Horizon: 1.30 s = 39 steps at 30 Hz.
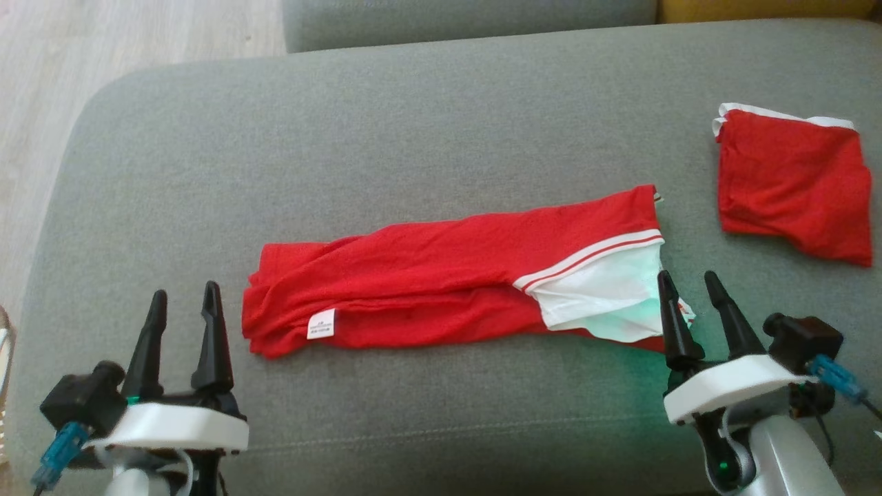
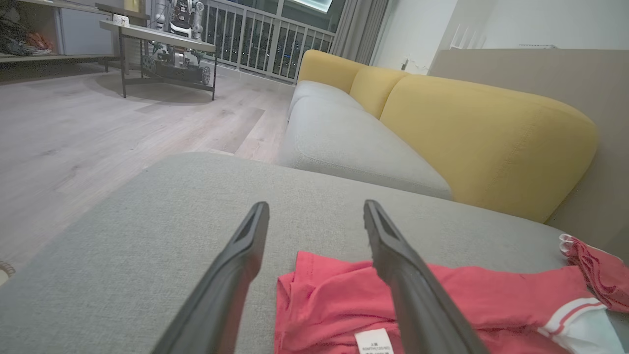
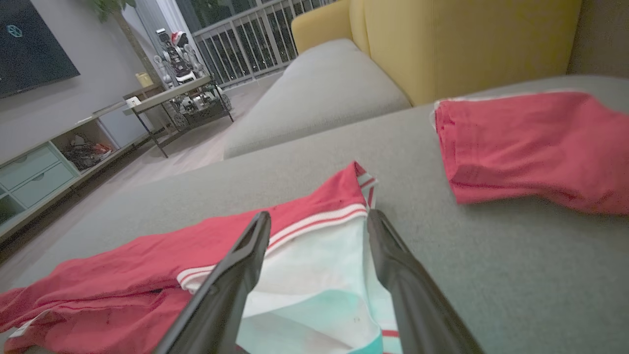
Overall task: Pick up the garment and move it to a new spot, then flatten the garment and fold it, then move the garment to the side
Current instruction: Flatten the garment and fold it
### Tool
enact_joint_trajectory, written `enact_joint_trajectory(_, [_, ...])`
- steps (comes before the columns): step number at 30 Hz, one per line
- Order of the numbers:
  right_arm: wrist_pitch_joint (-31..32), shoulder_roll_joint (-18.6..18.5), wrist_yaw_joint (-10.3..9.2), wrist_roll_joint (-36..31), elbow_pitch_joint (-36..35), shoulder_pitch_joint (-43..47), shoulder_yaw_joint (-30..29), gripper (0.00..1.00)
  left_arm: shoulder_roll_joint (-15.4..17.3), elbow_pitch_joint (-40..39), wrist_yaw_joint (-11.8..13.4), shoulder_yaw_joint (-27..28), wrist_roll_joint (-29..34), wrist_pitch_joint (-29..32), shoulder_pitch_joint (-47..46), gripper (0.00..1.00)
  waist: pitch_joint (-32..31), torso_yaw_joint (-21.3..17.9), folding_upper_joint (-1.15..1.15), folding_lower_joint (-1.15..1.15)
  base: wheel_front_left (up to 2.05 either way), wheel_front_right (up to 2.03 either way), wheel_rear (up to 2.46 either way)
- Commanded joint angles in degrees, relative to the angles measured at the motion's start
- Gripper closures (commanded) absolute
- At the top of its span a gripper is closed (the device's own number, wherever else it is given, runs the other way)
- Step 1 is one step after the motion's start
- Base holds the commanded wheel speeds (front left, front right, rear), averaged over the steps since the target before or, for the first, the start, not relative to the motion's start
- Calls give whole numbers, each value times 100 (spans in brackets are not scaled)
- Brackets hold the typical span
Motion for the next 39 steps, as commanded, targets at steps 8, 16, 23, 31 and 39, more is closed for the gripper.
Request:
enact_joint_trajectory(8, [322,8,-1,611,1134,-968,-52,0,8,59,-62,299,51,-68,-385,0,275,134,0,0,0,0,0])
enact_joint_trajectory(16, [293,8,-1,479,2550,-1834,-507,0,7,208,-76,123,113,-69,-587,0,558,310,0,0,0,0,0])
enact_joint_trajectory(23, [247,8,-1,96,3521,-2339,-739,0,7,229,-80,72,101,-69,-760,0,670,432,0,0,0,0,0])
enact_joint_trajectory(31, [330,8,-1,274,4240,-2603,-303,100,6,231,-81,50,93,-69,-780,0,666,456,0,0,0,0,0])
enact_joint_trajectory(39, [122,-59,-1,119,4578,-2770,-185,100,6,236,-82,118,109,-69,-767,0,577,367,0,0,0,0,0])
